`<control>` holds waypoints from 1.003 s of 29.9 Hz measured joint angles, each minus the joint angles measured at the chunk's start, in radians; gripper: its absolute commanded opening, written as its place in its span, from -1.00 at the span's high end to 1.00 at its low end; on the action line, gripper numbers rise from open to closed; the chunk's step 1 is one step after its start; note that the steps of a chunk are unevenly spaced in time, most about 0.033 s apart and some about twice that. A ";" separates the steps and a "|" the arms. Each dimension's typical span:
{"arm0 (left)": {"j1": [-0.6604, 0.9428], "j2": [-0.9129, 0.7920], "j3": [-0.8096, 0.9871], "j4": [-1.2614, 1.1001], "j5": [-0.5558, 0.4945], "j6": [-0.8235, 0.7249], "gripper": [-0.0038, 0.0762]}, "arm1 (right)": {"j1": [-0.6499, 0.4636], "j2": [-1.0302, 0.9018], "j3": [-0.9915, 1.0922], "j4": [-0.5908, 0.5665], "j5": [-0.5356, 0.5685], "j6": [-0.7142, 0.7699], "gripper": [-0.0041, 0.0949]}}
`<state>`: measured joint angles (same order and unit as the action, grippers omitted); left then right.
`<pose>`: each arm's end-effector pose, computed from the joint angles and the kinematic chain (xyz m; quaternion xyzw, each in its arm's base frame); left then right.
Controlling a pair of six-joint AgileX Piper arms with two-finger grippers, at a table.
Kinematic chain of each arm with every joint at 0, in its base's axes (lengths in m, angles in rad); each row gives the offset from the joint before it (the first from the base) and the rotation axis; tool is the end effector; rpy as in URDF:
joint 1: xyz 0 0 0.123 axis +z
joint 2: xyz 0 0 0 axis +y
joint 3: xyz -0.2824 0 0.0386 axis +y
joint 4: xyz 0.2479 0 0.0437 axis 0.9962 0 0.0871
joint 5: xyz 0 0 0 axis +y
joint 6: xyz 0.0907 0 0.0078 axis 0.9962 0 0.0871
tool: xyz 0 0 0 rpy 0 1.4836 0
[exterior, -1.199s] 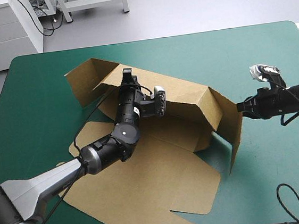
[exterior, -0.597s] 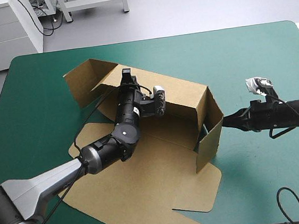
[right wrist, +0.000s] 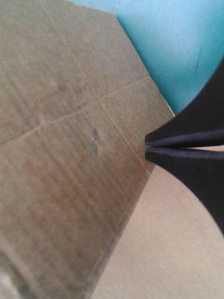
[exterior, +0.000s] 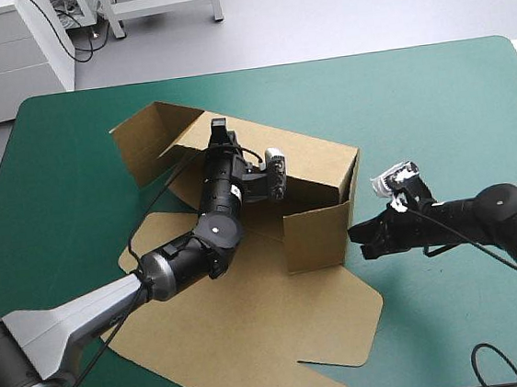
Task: Fold the box
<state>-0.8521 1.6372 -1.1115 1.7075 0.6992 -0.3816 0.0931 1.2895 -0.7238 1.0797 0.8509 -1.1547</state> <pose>0.2808 -0.2327 0.2933 0.5961 0.5171 0.4059 0.4609 0.2231 0.0815 0.2528 -0.2622 0.8605 0.3138 0.3039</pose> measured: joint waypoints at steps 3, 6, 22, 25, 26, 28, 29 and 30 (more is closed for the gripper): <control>0.000 0.000 0.000 0.000 0.000 0.000 0.92 | 0.057 0.000 0.000 0.001 -0.070 0.000 0.94; 0.000 0.000 0.000 0.000 0.002 0.000 0.92 | 0.093 0.000 0.000 0.003 -0.100 0.010 0.94; 0.000 0.000 0.000 -0.003 0.007 0.000 0.92 | 0.106 0.000 0.000 0.003 -0.012 0.073 0.34; 0.000 0.000 0.000 -0.003 0.007 0.000 0.92 | 0.107 0.000 0.000 0.004 -0.001 0.073 -0.21; 0.000 0.000 0.000 -0.003 0.007 0.000 0.92 | 0.107 0.000 0.000 0.004 -0.001 0.073 -0.34; 0.000 0.000 0.000 -0.003 0.007 0.000 0.92 | 0.107 0.000 0.000 0.004 -0.002 0.072 -0.56; 0.000 0.000 0.000 -0.003 0.007 0.000 0.92 | 0.107 0.000 0.000 0.004 -0.006 0.072 -0.60; 0.000 0.000 0.000 -0.003 0.007 0.000 0.92 | 0.107 0.000 0.000 0.004 -0.007 0.072 -0.61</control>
<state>-0.8521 1.6372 -1.1115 1.7044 0.7067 -0.3816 0.1997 1.2895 -0.7238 1.0837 0.8443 -1.0831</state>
